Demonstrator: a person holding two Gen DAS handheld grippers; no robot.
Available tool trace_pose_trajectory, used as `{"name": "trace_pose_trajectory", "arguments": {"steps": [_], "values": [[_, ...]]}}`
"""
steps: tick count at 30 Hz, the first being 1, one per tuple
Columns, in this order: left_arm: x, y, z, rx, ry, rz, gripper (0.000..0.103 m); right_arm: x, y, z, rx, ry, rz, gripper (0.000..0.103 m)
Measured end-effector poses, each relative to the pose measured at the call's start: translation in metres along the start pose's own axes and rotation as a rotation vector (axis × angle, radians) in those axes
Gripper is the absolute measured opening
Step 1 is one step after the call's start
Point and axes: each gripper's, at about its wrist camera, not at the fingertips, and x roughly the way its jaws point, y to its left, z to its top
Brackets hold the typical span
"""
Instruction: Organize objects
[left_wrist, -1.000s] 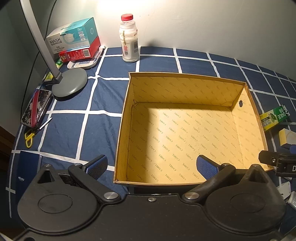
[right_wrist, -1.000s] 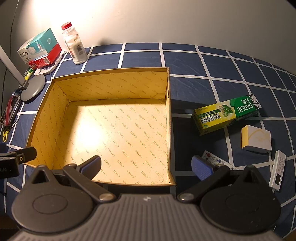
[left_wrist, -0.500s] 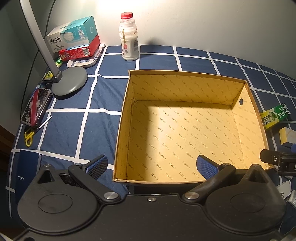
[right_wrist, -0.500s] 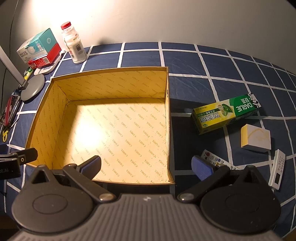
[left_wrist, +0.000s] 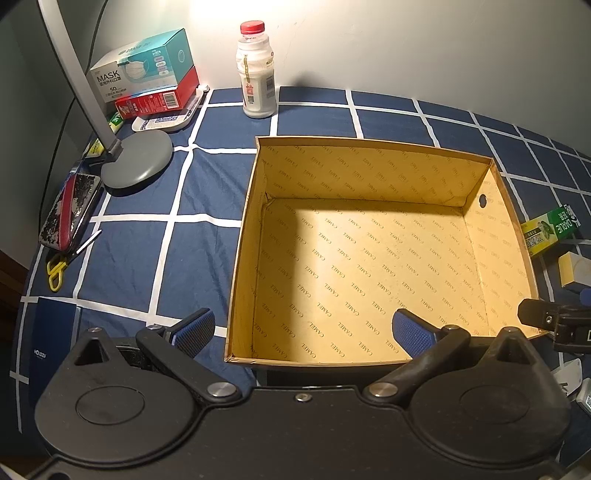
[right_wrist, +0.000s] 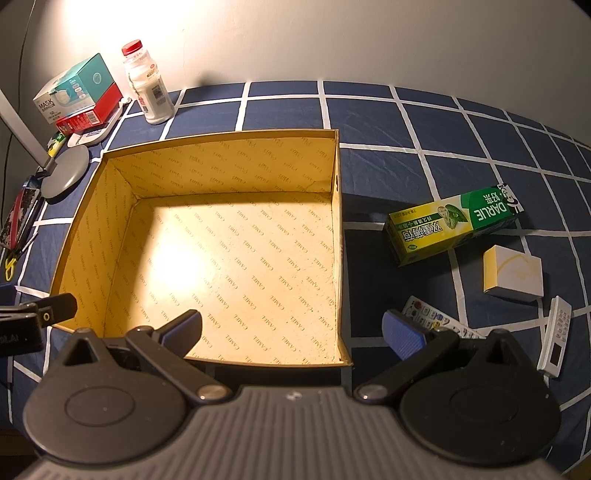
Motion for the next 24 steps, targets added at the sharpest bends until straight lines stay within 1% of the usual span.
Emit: {"name": "trace_pose_trajectory", "arguments": {"steps": [24], "values": [[0.0052, 0.0012, 0.0031, 0.001, 0.012, 0.005, 0.103, 0.0064, 0.0039, 0.0039, -0.007, 0.009, 0.006, 0.103]]}}
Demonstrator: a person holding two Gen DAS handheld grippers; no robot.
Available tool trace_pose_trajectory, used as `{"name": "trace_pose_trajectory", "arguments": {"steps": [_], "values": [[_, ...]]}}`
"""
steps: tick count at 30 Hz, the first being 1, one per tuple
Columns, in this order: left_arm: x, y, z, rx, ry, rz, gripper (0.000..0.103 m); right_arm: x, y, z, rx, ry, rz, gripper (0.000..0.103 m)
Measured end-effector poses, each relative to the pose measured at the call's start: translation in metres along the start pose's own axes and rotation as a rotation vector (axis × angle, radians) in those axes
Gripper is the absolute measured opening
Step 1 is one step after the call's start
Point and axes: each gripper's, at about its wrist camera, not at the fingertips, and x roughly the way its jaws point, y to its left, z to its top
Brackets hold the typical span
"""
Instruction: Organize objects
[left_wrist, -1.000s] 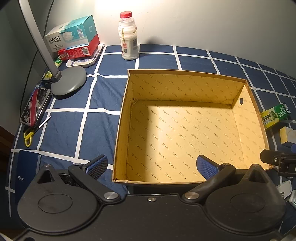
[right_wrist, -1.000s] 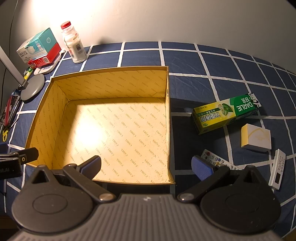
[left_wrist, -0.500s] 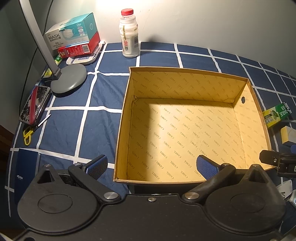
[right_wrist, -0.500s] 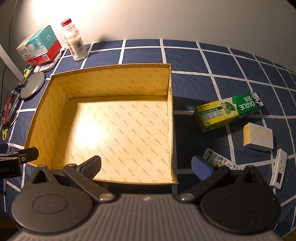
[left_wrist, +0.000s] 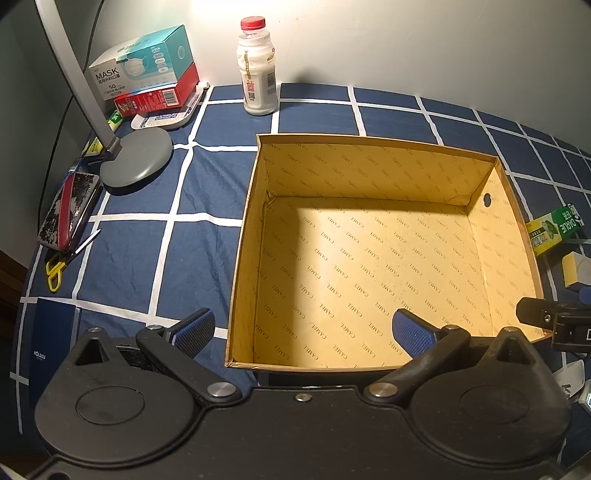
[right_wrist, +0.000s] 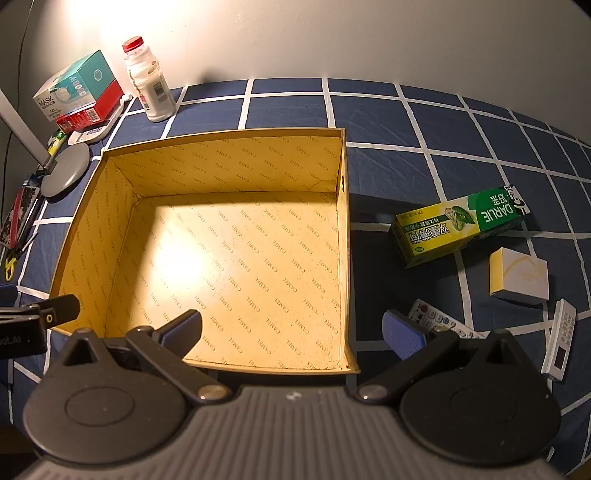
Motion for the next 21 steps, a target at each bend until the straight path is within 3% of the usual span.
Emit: {"name": "trace_pose_trajectory", "arguments": {"steps": [21], "values": [[0.0016, -0.0051, 0.0019, 0.001, -0.001, 0.003, 0.103, 0.0, -0.003, 0.0012, 0.004, -0.001, 0.003, 0.103]]}}
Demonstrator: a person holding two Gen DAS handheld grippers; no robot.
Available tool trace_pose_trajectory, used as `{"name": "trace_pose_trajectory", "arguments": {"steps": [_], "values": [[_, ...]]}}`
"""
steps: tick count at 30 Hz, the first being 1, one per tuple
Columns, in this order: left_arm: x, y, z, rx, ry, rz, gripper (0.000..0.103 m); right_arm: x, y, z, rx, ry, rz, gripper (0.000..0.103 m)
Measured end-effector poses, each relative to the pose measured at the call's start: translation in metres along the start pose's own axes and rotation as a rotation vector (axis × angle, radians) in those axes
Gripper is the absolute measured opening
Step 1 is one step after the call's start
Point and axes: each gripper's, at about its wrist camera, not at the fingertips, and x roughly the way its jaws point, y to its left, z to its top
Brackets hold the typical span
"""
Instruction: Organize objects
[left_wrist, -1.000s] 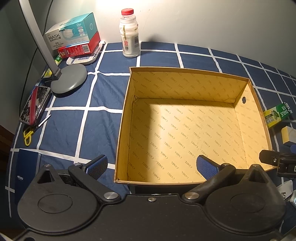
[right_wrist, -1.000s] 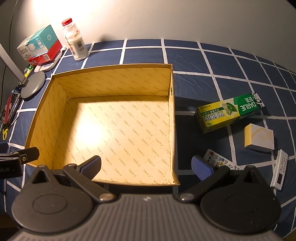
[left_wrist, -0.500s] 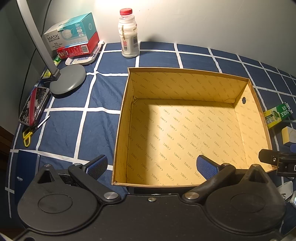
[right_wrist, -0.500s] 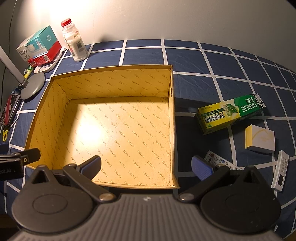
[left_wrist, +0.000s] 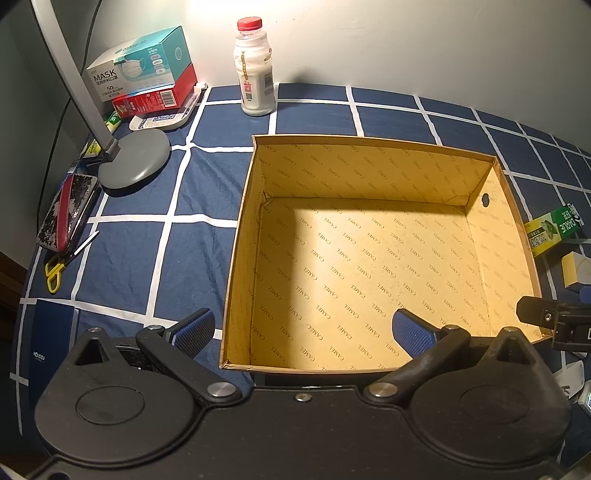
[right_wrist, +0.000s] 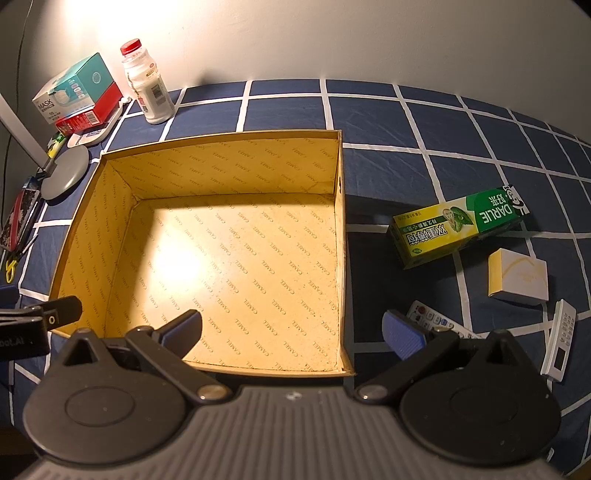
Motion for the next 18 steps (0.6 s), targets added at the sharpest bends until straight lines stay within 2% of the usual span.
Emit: {"name": "trace_pose_trajectory", "arguments": {"steps": [18], "values": [[-0.0059, 0.0013, -0.0018, 0.006, -0.009, -0.003, 0.103, -0.0064, 0.0004, -0.0013, 0.005, -0.01, 0.008, 0.103]]}}
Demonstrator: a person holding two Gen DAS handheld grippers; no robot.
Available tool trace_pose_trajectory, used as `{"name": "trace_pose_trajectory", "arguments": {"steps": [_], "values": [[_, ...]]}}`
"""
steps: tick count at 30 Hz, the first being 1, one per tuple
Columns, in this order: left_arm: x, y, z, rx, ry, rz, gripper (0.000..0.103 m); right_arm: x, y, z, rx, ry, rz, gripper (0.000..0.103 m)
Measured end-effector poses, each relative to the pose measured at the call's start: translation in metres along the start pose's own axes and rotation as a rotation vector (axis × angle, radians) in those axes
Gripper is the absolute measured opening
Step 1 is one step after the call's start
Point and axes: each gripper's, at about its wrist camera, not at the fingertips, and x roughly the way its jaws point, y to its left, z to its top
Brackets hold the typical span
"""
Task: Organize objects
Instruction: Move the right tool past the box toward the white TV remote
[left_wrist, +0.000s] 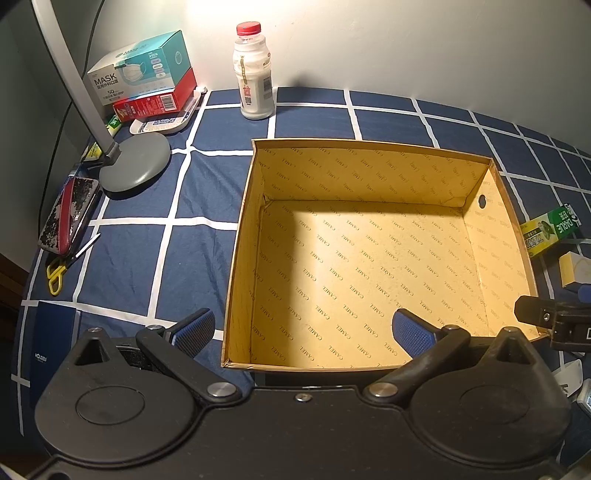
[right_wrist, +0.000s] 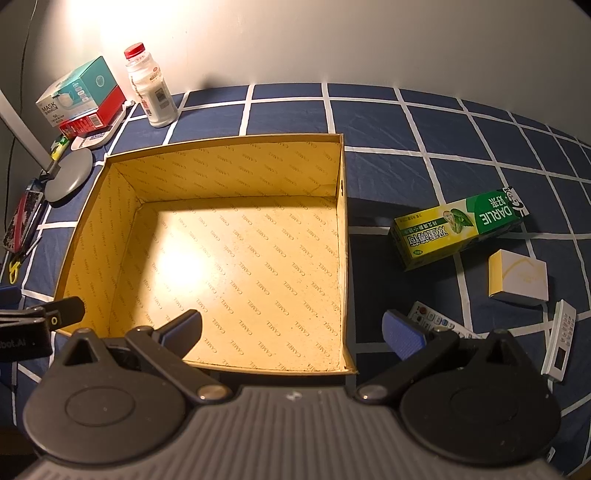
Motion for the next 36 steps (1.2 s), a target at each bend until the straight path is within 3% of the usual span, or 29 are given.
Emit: {"name": "trace_pose_trajectory", "arguments": {"steps": [17, 36], "values": [[-0.006, -0.034, -0.006, 0.129, -0.018, -0.098, 0.103, -0.022, -0.026, -0.024, 0.121, -0.032, -0.047, 0.103], [-0.023, -0.136, -0.011, 0.361, -0.072, -0.274, 0.103, -0.071, -0.118, -0.081, 0.394, -0.101, -0.174, 0.103]]}}
